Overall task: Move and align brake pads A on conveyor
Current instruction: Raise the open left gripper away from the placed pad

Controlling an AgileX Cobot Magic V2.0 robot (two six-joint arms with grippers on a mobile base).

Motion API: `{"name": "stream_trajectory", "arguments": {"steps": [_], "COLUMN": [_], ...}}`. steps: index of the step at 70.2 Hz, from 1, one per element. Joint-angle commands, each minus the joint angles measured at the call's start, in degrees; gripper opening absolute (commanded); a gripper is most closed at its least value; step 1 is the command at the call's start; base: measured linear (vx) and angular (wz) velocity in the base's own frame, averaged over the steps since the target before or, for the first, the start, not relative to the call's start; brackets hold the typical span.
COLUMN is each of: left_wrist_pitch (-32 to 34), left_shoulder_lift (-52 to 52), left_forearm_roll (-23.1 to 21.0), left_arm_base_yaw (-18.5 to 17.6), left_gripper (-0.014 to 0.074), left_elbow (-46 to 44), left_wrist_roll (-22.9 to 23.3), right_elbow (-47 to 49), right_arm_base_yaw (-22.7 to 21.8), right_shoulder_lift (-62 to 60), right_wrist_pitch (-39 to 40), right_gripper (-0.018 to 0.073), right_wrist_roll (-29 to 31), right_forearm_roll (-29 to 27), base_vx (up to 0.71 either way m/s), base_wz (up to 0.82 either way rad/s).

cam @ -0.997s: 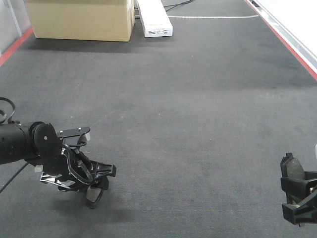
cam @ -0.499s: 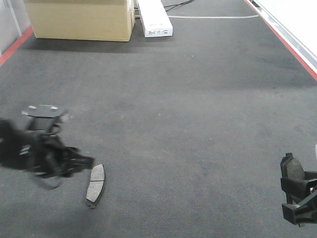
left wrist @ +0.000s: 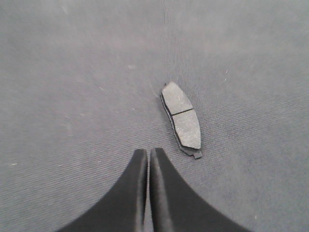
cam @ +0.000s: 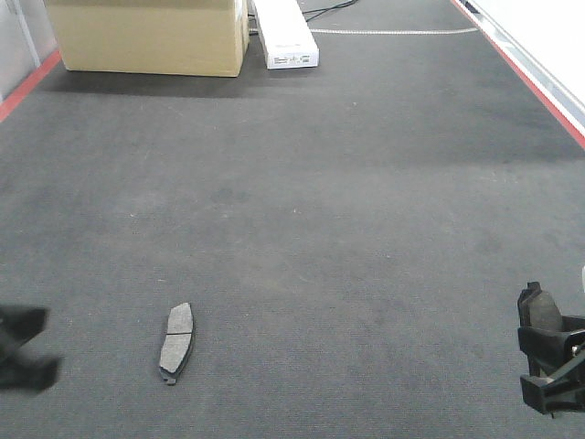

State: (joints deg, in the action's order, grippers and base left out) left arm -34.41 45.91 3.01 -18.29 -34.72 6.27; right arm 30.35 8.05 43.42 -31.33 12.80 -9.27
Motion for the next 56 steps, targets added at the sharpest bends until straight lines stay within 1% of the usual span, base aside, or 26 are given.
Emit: {"name": "stream_trajectory", "arguments": {"steps": [1, 11, 21, 31, 56], "left_wrist_pitch": [2.64, 2.91, 3.67, 3.8, 3.45], "left_shoulder_lift": [-6.53, -15.21, -20.72, -22.74, -22.76], "left_forearm_roll": [1.44, 2.11, 2.05, 2.05, 2.01], "left_arm_base_yaw": [-0.31, -0.31, -0.31, -0.31, -0.31], "left_gripper": [-0.0008, -0.0008, -0.0007, -0.0008, -0.0008], "left_elbow": [1.12, 5.04, 7.27, 7.43, 7.43], "left_wrist_roll": [0.45, 0.4, 0.4, 0.4, 0.4], "right_elbow": [1.81, 1.81, 1.81, 1.81, 1.81], "right_arm_base_yaw": [-0.17, -0.17, -0.17, -0.17, -0.17], "right_shoulder_lift": [-0.38, -0.38, -0.38, -0.38, -0.38], "right_wrist_pitch": [4.44, 4.44, 4.44, 4.44, 4.44], "right_gripper": [-0.0003, -0.0003, -0.0003, -0.0003, -0.0003], "right_wrist_roll": [0.38, 0.38, 0.38, 0.38, 0.38], "right_forearm_roll": [-0.27, -0.27, -0.27, -0.27, -0.27], "base_vx": [0.0, 0.0, 0.0, 0.0, 0.0], "base_wz": [0.0, 0.0, 0.0, 0.0, 0.0]}}
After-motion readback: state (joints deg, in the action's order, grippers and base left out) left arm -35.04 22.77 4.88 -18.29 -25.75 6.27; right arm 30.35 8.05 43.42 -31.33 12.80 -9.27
